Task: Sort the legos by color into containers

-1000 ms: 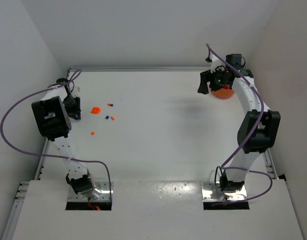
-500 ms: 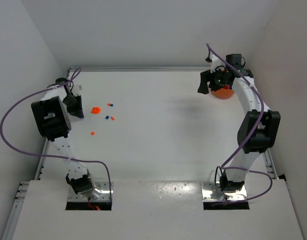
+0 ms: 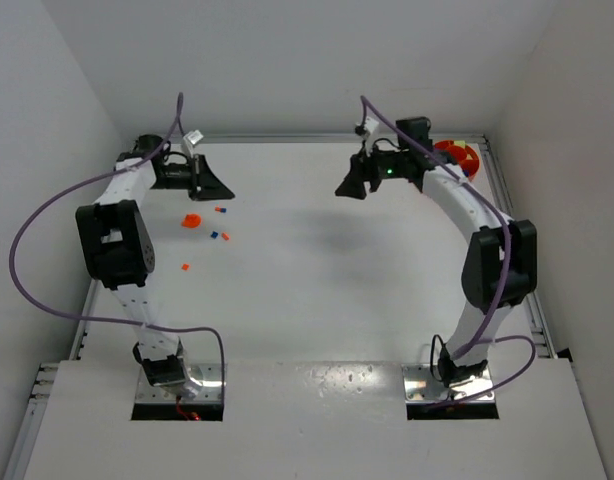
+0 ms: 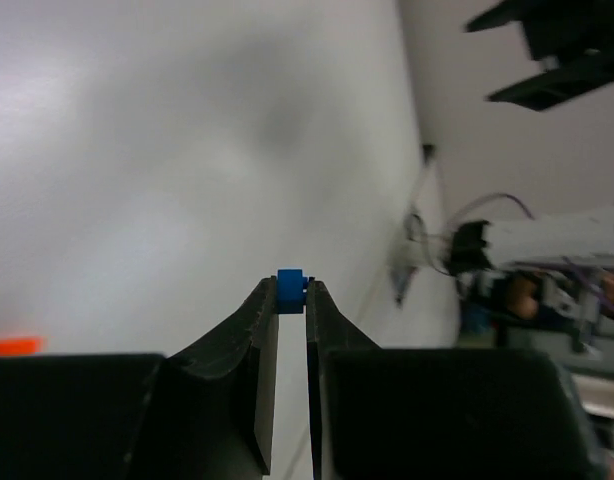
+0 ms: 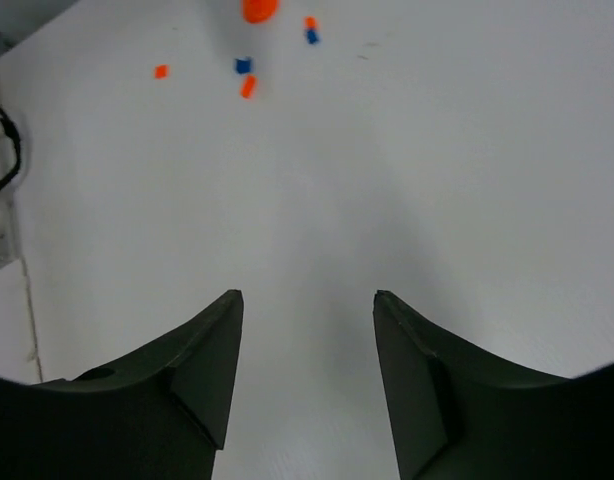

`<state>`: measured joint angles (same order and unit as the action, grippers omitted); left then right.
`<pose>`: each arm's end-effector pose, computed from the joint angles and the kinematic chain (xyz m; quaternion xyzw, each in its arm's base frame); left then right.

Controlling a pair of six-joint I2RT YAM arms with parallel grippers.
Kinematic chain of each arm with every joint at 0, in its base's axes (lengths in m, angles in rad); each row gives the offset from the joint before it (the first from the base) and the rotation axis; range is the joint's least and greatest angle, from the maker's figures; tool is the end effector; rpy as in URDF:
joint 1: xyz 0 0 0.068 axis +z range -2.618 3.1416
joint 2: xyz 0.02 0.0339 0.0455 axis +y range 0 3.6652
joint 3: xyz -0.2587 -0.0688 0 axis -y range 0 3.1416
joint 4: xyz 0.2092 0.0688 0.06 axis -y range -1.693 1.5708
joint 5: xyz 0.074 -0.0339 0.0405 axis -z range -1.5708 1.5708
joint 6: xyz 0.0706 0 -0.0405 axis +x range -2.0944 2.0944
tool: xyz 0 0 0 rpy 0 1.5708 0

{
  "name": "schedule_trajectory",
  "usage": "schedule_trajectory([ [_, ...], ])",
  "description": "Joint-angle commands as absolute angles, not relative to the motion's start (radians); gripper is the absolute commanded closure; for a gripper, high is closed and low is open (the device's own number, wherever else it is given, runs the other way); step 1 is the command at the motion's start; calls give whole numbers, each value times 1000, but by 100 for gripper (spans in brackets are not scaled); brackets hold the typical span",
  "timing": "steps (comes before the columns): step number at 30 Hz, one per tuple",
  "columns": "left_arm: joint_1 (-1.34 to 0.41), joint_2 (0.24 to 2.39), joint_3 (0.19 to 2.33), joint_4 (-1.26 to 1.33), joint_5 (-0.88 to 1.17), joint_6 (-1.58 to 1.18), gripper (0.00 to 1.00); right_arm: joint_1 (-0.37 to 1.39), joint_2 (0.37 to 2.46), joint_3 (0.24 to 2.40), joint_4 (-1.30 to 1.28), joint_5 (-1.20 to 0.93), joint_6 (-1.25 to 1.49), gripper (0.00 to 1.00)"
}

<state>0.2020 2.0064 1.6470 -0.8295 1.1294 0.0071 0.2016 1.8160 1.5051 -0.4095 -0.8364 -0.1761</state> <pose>0.3899 0.0147 0.2340 0.0204 0.8353 -0.5058 0.2143 0.3731 0.1297 0.2776 -0.3208 0.7862 0.3747 0.3722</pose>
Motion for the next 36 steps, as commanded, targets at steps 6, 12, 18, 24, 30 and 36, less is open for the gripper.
schedule_trajectory([
  [6, 146, 1916, 1448, -658, 1617, -262, 98, 385, 1819, 1402, 213, -1008, 64, 54],
  [12, 146, 1907, 1419, -658, 1617, -336, 100, 468, 1781, 1307, 270, -999, -35, 64],
  [18, 95, 1898, 1401, -649, 1617, -377, 100, 552, 1759, 1213, 371, -989, -271, 71],
  [24, 52, 1865, 1368, -649, 1617, -358, 100, 587, 1798, 1266, 347, -979, -314, 71],
  [30, 3, 1830, 1338, -649, 1617, -335, 100, 597, 1828, 1313, 292, -934, -325, 71],
  [36, -6, 1821, 1338, -649, 1617, -324, 100, 597, 1829, 1322, 269, -914, -325, 67],
])
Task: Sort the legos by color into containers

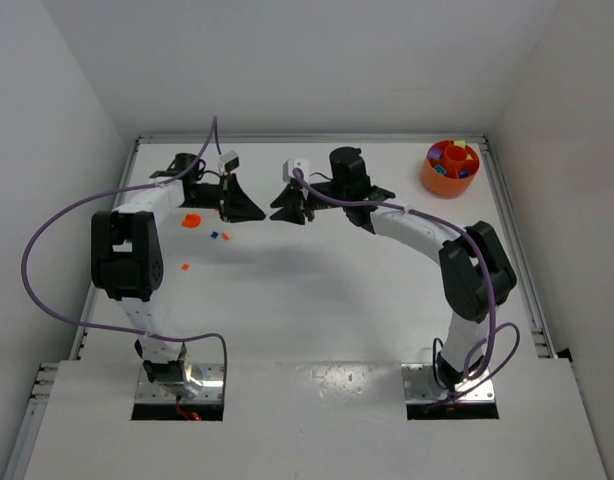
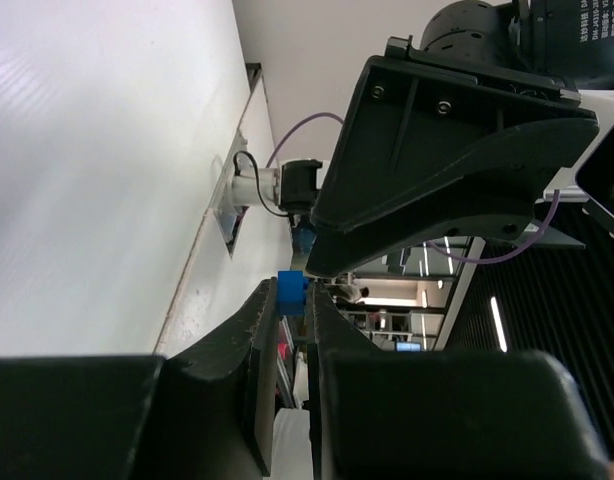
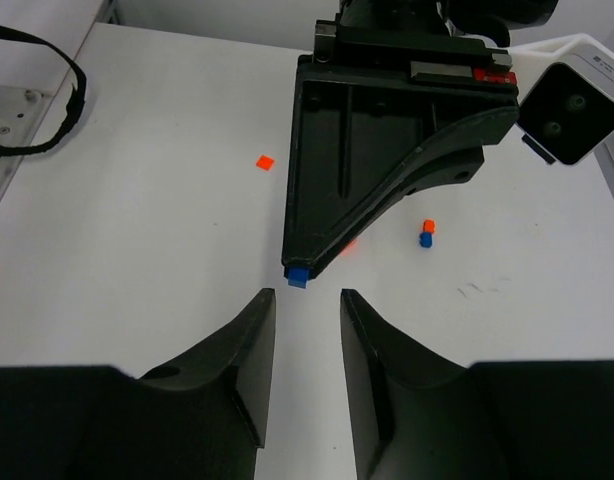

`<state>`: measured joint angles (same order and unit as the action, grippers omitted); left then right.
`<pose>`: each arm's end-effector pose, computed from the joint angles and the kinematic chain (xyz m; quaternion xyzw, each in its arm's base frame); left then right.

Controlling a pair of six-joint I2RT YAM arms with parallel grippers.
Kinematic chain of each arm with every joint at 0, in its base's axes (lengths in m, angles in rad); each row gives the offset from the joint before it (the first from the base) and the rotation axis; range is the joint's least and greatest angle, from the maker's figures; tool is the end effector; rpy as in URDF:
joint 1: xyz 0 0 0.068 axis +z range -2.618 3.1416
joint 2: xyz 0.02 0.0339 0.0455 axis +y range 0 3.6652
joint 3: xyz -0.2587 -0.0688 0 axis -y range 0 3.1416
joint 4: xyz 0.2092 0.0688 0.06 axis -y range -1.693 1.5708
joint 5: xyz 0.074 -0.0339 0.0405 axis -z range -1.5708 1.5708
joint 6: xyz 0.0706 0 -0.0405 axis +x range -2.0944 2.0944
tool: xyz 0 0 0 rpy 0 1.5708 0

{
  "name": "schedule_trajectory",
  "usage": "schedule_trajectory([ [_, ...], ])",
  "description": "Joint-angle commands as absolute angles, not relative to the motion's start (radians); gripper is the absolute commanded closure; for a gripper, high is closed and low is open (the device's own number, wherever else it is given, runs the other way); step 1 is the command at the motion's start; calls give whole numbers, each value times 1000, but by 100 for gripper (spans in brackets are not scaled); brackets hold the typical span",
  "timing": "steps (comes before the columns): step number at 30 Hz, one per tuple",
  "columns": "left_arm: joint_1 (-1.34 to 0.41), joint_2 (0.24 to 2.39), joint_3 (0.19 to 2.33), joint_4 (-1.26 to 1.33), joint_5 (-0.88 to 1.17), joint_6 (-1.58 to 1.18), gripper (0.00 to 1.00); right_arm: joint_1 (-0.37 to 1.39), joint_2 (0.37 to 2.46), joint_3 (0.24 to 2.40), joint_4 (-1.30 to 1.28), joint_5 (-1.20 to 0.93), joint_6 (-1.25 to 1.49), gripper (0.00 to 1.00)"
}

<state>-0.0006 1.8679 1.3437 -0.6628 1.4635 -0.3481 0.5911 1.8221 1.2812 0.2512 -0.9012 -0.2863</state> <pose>0.3374 -0.0704 0.2325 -0.0007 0.7414 -0.6706 0.0260 0.3075 0.2730 0.2741 -0.5422 0.5428 0.4268 0.4787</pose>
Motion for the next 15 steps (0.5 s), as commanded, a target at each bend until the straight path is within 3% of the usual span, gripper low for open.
schedule_trajectory([
  [1, -6, 1821, 1338, -649, 1617, -324, 100, 597, 1829, 1322, 268, -914, -325, 66],
  [15, -24, 1821, 1356, -649, 1617, -314, 100, 606, 1829, 1322, 259, -914, -325, 64],
])
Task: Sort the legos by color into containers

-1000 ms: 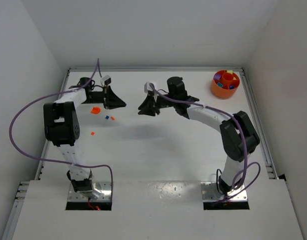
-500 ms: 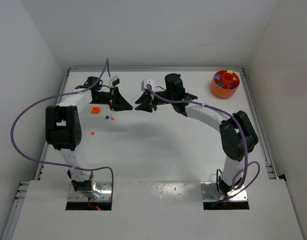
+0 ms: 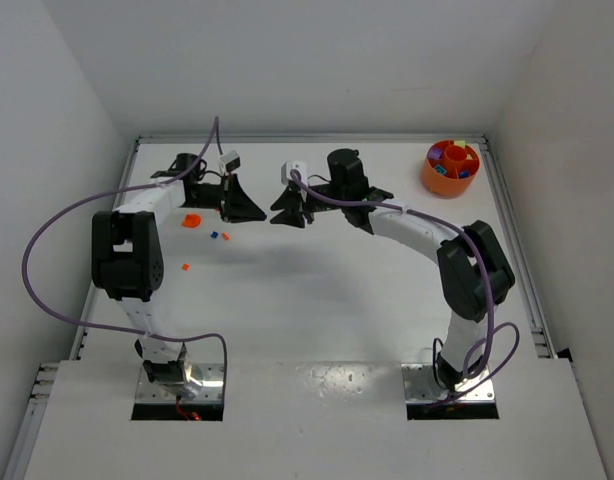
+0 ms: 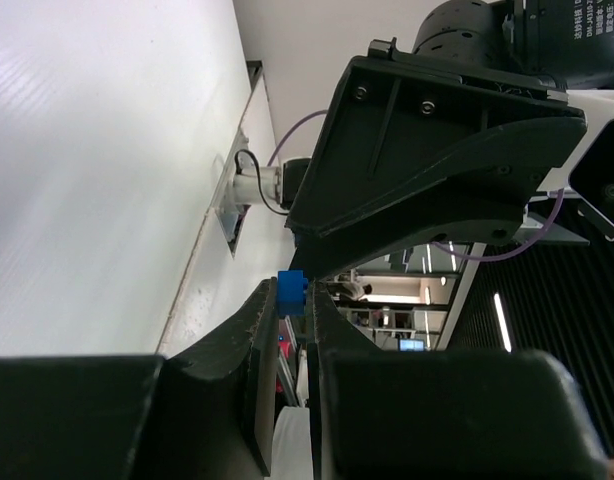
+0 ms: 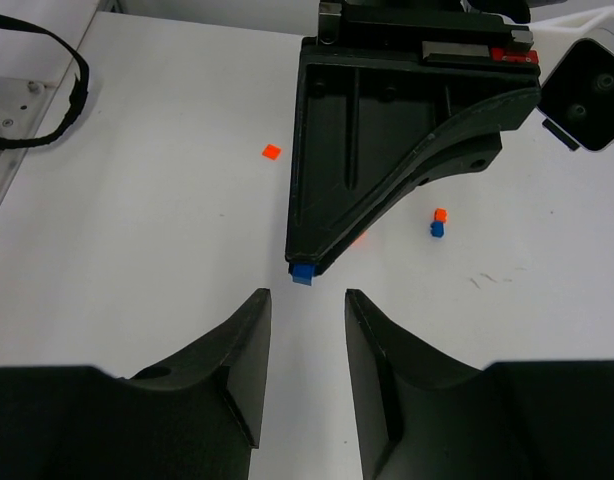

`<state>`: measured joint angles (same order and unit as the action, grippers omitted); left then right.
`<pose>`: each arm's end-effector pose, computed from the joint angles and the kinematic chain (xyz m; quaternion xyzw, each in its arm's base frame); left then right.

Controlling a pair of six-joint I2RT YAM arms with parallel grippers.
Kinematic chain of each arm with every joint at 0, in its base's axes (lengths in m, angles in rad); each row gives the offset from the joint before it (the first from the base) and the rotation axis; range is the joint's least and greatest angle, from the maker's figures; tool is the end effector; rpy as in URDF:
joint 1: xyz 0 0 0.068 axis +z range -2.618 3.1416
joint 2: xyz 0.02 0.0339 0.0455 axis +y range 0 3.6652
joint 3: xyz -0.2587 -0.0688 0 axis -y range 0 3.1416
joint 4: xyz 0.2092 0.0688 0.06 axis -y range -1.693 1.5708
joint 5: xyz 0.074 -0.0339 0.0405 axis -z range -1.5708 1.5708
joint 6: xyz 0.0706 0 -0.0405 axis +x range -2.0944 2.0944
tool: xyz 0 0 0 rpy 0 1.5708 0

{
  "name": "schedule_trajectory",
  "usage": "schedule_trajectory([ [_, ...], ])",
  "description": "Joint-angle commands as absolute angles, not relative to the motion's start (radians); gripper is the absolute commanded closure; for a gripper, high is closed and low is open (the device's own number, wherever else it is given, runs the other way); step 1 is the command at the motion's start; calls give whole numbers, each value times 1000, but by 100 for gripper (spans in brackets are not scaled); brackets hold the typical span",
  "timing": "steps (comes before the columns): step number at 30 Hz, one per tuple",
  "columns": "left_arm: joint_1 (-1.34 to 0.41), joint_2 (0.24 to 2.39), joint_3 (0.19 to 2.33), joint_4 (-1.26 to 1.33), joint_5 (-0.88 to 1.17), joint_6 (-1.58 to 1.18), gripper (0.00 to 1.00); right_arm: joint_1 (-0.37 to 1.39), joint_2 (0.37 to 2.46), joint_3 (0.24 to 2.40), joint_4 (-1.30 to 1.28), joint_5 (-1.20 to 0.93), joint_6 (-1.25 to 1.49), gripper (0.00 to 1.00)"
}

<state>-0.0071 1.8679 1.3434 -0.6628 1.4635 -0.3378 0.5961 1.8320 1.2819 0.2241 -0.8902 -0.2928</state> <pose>0.3369 -0.0726 0.2324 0.0054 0.7414 -0.6705 0.0271 0.3074 0.2749 0.2673 -0.5419 0.5542 0.4253 0.4673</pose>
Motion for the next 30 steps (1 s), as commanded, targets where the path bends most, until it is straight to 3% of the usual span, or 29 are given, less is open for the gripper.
schedule_trajectory([
  [1, -25, 1821, 1356, -649, 1617, -314, 100, 606, 1829, 1322, 259, -914, -325, 64],
  [21, -43, 1821, 1385, -667, 1617, -275, 100, 624, 1847, 1331, 273, -905, -307, 65],
  [27, -52, 1821, 1385, -667, 1617, -275, 100, 624, 1847, 1322, 291, -905, -298, 78],
  [30, -52, 1821, 1385, -667, 1617, -275, 100, 624, 1847, 1322, 301, -905, -288, 94],
])
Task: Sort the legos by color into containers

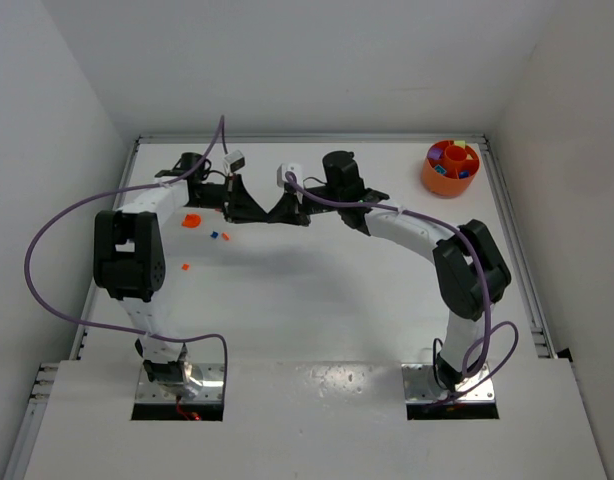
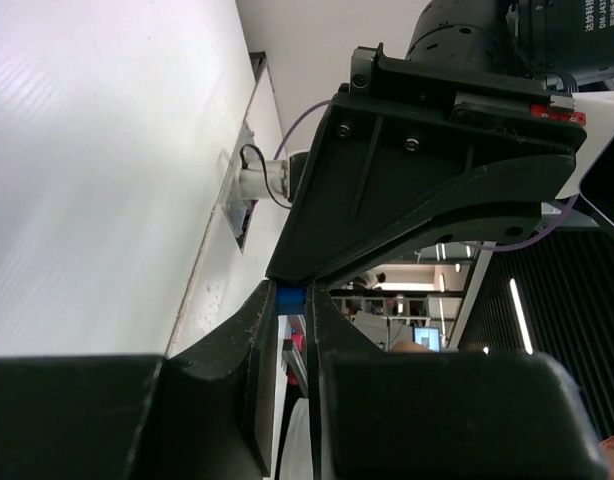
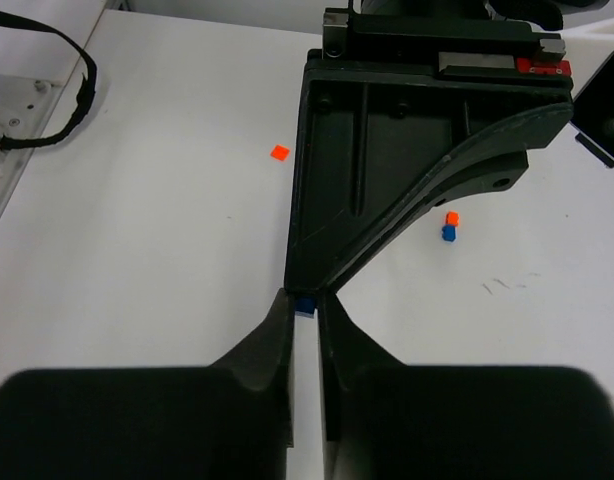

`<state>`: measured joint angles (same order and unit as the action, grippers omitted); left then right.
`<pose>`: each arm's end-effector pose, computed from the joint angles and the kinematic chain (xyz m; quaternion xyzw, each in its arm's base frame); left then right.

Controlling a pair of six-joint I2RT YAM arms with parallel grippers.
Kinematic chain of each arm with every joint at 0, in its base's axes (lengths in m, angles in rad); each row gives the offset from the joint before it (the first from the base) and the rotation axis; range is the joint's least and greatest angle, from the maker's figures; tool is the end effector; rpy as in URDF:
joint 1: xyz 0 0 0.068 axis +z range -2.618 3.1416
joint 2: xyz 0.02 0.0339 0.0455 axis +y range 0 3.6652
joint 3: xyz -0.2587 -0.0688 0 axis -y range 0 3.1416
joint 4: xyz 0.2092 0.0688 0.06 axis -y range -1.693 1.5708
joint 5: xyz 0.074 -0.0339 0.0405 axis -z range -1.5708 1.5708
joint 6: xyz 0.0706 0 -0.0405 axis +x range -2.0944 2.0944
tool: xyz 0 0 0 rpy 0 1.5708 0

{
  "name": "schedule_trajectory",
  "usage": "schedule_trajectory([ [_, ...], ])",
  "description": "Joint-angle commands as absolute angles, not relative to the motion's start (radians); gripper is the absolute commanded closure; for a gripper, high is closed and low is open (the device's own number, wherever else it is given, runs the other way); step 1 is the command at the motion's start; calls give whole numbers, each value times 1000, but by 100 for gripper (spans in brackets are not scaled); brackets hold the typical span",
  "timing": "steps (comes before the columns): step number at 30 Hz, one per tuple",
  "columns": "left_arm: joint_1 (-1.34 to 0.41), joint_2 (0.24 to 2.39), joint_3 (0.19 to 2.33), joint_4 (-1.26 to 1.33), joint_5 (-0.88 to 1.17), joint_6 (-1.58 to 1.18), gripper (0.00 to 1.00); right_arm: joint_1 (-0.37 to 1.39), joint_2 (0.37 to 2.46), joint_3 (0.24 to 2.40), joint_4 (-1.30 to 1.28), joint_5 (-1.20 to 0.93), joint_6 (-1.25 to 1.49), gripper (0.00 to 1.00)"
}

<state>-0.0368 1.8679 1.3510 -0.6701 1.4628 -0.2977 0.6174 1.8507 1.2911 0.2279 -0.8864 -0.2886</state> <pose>0.3350 -0.0826 0.2340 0.0313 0.7409 -0.6701 0.0308 0.3049 0.2836 0.2633 -0.5458 0.5523 0.4303 0.4604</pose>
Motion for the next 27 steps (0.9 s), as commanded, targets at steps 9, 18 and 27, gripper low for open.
schedule_trajectory([
  [9, -15, 1812, 1411, -730, 1565, -198, 55, 611, 1800, 1260, 291, -855, -278, 100],
  [18, 37, 1660, 1540, -603, 967, -176, 40, 499, 1588, 1089, 86, -671, -256, 100],
  [27, 5, 1649, 1640, -520, 647, -241, 1, 149, 1548, 1212, -241, -321, -127, 100],
])
